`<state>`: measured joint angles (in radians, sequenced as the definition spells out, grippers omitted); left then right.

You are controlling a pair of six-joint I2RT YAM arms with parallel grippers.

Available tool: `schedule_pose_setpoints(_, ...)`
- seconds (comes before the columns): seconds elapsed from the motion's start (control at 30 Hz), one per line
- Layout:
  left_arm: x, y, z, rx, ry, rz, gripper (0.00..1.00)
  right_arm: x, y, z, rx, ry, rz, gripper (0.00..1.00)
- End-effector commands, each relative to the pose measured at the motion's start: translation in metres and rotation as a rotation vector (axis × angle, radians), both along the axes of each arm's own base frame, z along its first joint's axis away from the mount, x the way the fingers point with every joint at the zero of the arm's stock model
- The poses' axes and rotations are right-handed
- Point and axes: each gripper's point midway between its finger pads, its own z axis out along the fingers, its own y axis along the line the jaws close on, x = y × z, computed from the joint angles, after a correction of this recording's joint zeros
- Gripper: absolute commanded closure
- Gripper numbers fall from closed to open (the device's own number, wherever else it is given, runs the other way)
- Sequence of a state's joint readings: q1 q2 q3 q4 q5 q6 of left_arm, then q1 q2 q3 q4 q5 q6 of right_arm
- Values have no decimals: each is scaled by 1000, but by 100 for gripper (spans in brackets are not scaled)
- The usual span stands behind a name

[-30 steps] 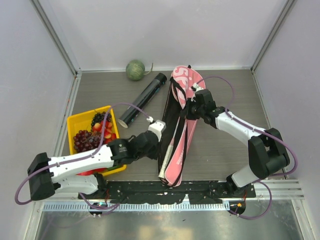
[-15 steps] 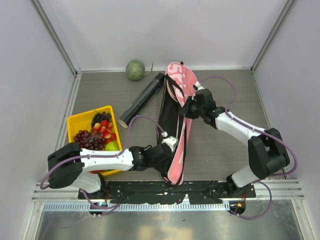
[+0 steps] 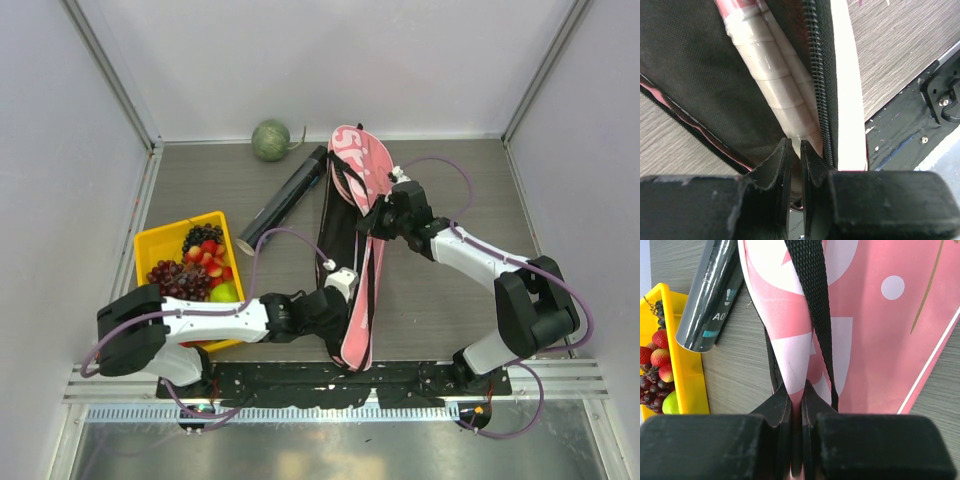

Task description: Pack up the badminton gear

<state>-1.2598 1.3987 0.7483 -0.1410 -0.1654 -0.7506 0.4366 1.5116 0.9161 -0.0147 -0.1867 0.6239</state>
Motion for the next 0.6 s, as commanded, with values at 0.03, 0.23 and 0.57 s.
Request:
schedule_pose_setpoints(0.03, -5, -32, 15, -63, -12, -46, 85, 18, 11, 54, 107, -153, 5, 95)
schedule_pose_setpoints(0.23, 16, 1, 43, -8, -153, 23, 74, 17, 6, 51, 98, -155, 17, 95)
schedule_pose_setpoints(0.57, 58, 77, 50, 94, -195, 177, 54, 6, 10, 53, 94, -195, 173, 95)
